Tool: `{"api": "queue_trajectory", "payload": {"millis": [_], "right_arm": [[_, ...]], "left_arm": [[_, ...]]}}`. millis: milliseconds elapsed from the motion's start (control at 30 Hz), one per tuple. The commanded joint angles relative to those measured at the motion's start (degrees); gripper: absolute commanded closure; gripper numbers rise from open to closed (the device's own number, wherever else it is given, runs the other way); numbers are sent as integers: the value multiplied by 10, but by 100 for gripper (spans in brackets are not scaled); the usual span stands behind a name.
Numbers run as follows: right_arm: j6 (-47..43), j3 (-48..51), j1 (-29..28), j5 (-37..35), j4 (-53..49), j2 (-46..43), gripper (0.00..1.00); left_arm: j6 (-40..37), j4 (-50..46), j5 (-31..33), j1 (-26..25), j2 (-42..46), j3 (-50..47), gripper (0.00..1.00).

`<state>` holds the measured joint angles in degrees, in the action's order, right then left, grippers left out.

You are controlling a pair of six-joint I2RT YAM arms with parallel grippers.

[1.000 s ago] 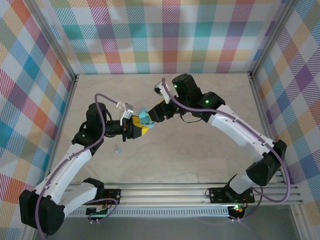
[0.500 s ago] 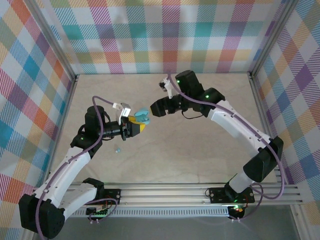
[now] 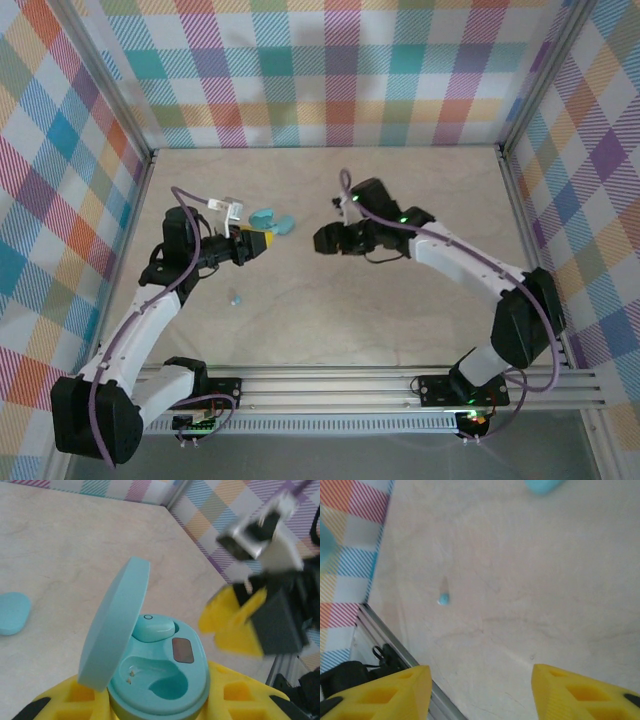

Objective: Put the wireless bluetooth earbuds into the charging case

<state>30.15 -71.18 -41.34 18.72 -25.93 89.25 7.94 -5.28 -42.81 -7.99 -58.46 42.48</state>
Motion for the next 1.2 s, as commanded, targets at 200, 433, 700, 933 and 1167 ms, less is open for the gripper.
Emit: {"api": "queue_trajectory", "payload": {"millis": [200,433,700,933,1167], "right_arm": [[98,-20,-172,-142,121,139,62],[196,-36,-233,-171,200,231,68],[197,-169,-263,-226,143,337,63],[175,-274,-280,-262,77,401,61],[168,-317,-280,-274,40,432,63]], "left_arm": [[-34,-65,-12,75,-26,82,100],[-34,-62,-25,99,-43,97,100],[-30,-54,-47,114,-67,102,100],[-31,-40,-64,126,-74,92,100],[-20,-22,-74,128,-78,90,100]]}}
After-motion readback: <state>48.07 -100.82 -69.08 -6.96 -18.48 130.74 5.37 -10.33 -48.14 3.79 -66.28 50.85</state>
